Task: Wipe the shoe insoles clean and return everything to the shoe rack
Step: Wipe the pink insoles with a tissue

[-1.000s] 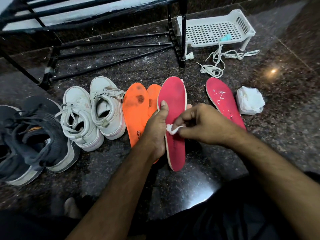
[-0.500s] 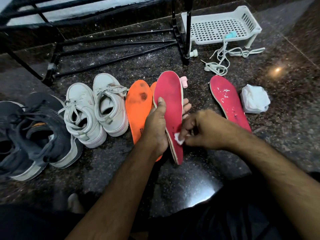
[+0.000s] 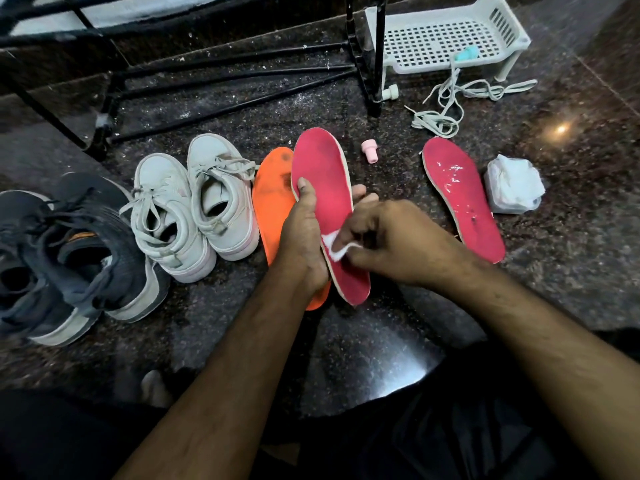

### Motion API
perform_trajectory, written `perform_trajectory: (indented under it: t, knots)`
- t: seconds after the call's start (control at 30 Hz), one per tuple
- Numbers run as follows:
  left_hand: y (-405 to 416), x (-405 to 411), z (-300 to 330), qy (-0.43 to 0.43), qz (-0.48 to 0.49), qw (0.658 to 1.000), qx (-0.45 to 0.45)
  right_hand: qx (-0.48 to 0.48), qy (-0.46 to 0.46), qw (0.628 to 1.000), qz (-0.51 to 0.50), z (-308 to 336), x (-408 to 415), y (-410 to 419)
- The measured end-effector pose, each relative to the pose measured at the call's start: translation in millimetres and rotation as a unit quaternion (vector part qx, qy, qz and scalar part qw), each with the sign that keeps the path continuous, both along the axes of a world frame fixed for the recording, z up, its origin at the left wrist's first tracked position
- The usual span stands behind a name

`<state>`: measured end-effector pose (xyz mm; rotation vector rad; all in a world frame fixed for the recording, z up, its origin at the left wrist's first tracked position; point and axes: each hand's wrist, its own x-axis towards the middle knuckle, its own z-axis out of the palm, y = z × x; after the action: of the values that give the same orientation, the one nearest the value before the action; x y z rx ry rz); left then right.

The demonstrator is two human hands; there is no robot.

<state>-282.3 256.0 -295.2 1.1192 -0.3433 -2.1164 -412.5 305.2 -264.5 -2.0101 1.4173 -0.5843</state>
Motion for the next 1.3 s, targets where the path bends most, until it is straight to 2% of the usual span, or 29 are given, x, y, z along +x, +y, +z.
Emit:
perform_trajectory:
  t: [0.07, 0.13, 0.23, 0.3, 0.37, 0.47, 0.57, 0.67, 0.83, 0.9, 0.97, 1.07, 1.2, 1.23, 1.3]
  knots:
    - [-3, 4, 1, 0.022, 0.014, 1.000, -0.014, 0.014, -0.023, 1.000, -0.002, 1, -2, 4]
    - [-2, 4, 3, 0.046, 0.025, 0.998, -0.033, -0.003, -0.073, 0.994, -0.083, -2, -10, 3]
    - [12, -6, 4, 0.046, -0.032, 0.996, -0.066, 0.032, -0.145, 0.977, -0.153, -7, -16, -4]
    - [18, -14, 1, 0.013, -0.065, 0.995, -0.074, 0.022, -0.090, 0.987, -0.129, -9, -16, -6]
    - [14, -13, -2, -0.019, -0.053, 0.997, -0.060, 0.012, -0.029, 0.997, -0.077, -6, -13, -3]
    - [4, -4, -4, -0.049, -0.014, 0.998, -0.038, 0.076, -0.004, 0.996, 0.049, 2, -5, 7]
    - [-5, 6, -5, -0.067, 0.045, 0.994, -0.078, 0.114, 0.072, 0.980, 0.149, 3, -5, 17]
    - [-9, 10, -4, -0.063, 0.071, 0.991, -0.093, 0.093, 0.061, 0.987, 0.120, 7, -18, 16]
    - [-14, 14, -14, -0.065, 0.075, 0.991, -0.089, -0.031, -0.011, 0.999, 0.021, 10, -15, 4]
    - [-14, 14, -12, -0.079, 0.084, 0.989, -0.090, -0.029, 0.036, 0.997, 0.063, 4, -7, 3]
    - [-13, 15, -8, -0.100, 0.094, 0.985, -0.100, 0.023, 0.105, 0.987, 0.119, -1, -6, 5]
    - [-12, 16, -7, -0.122, 0.088, 0.982, -0.116, 0.074, 0.158, 0.978, 0.117, 2, -23, 7]
    - [-10, 14, -6, -0.121, 0.077, 0.982, -0.122, 0.005, 0.016, 1.000, 0.011, 12, -28, 5]
    - [-8, 12, -5, -0.112, 0.074, 0.983, -0.123, -0.014, 0.001, 1.000, -0.006, 12, -24, 3]
    - [-7, 8, -8, -0.114, 0.069, 0.983, -0.125, -0.024, 0.042, 0.999, -0.004, 4, -15, -1]
